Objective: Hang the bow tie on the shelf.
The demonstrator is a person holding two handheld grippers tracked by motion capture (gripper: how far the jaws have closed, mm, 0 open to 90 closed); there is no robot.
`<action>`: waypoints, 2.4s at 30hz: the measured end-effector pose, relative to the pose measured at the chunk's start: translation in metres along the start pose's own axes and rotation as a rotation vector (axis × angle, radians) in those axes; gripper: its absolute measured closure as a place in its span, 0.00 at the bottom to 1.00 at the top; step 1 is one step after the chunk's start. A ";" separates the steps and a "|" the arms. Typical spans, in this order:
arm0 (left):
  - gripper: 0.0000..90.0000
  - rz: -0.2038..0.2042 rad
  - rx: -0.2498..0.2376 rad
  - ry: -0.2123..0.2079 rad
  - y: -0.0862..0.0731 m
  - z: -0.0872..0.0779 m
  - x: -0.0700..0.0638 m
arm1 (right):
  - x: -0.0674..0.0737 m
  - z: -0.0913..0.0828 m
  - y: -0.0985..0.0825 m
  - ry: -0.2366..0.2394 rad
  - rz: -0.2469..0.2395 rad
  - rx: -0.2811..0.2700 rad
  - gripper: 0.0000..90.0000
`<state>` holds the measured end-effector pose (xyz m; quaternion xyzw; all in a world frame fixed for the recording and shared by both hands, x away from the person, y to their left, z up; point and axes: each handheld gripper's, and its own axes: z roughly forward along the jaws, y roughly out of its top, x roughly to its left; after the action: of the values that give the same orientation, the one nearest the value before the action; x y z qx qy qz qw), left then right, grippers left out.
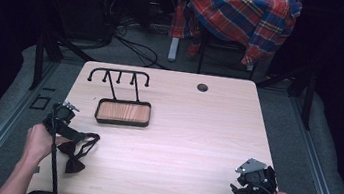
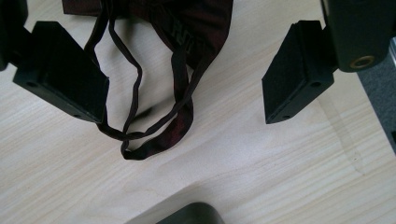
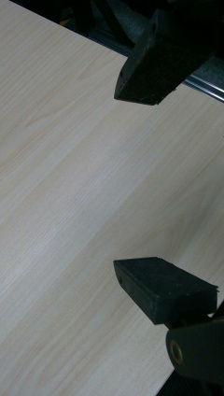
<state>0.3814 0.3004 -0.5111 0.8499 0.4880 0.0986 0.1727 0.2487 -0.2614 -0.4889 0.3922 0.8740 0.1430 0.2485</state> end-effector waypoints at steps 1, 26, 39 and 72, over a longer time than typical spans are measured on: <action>0.21 0.005 0.005 -0.004 0.001 0.001 0.000 | 0.000 0.000 0.000 0.002 -0.001 0.001 0.17; 0.64 0.085 0.132 -0.015 0.013 0.031 0.000 | 0.001 0.001 0.000 -0.002 0.000 -0.002 0.17; 0.85 0.101 0.173 0.007 0.013 0.039 -0.001 | 0.001 0.000 0.000 -0.002 -0.009 0.004 0.17; 0.99 0.043 0.011 0.076 -0.001 -0.008 0.000 | 0.001 0.001 0.000 -0.001 -0.014 0.005 0.17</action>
<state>0.3782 0.3023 -0.5044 0.8567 0.4763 0.1320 0.1472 0.2485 -0.2601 -0.4895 0.3868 0.8770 0.1388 0.2491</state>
